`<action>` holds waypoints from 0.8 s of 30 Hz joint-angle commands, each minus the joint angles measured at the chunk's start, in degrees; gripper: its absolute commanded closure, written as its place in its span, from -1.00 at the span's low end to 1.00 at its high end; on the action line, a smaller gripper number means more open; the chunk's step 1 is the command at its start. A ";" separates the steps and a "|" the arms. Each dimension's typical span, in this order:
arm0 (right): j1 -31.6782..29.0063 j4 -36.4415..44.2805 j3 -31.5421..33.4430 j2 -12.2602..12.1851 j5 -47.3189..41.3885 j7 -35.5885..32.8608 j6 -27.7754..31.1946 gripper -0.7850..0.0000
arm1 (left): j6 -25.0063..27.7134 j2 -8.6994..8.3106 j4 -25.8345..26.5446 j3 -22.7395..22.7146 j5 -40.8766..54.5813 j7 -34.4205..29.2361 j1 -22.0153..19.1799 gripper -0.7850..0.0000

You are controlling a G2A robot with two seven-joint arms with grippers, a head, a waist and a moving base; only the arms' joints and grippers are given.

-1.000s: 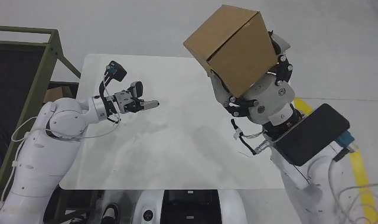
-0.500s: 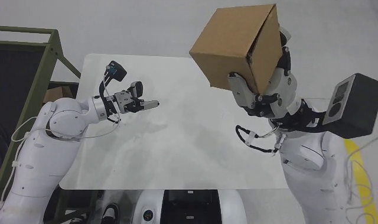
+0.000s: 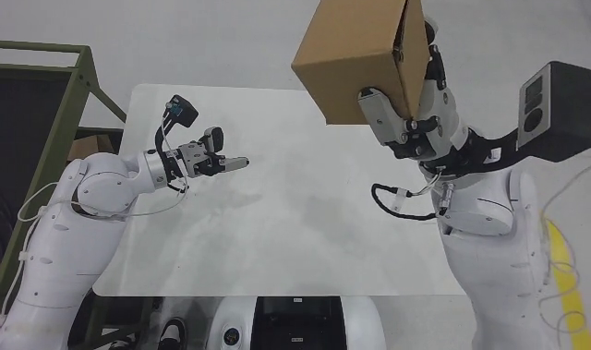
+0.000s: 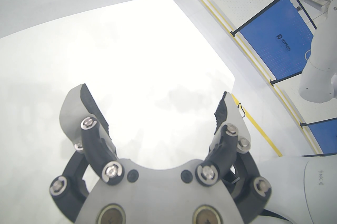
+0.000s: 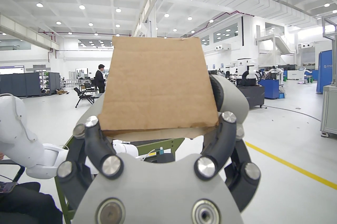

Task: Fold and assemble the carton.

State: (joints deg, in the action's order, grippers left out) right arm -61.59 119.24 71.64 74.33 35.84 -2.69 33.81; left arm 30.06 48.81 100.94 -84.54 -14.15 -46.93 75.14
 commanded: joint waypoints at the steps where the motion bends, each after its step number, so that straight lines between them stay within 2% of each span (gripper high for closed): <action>1: 0.24 0.05 -0.10 -0.01 0.87 -0.20 0.15 1.00 | 0.00 0.00 0.00 0.00 0.00 0.00 0.00 -1.00; 6: 0.45 1.39 0.33 -0.14 6.86 0.34 2.08 1.00 | 0.00 0.00 0.00 0.00 0.00 0.00 0.00 -1.00; 13: -1.41 5.00 0.60 -0.37 19.42 5.35 5.82 1.00 | 0.00 0.00 0.00 0.00 0.00 0.00 0.00 -1.00; 18: -2.92 5.27 0.40 -0.45 23.08 9.74 7.46 1.00 | 0.00 0.00 0.00 0.00 0.00 0.00 0.00 -1.00; 24: -3.95 5.46 0.82 -0.51 25.28 11.62 5.91 1.00 | 0.00 0.00 0.00 0.00 0.00 0.00 0.00 -1.00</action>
State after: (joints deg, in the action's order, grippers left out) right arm -65.33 124.57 72.28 73.84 60.48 8.99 40.51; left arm 30.06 48.81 100.94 -84.54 -14.15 -46.93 75.14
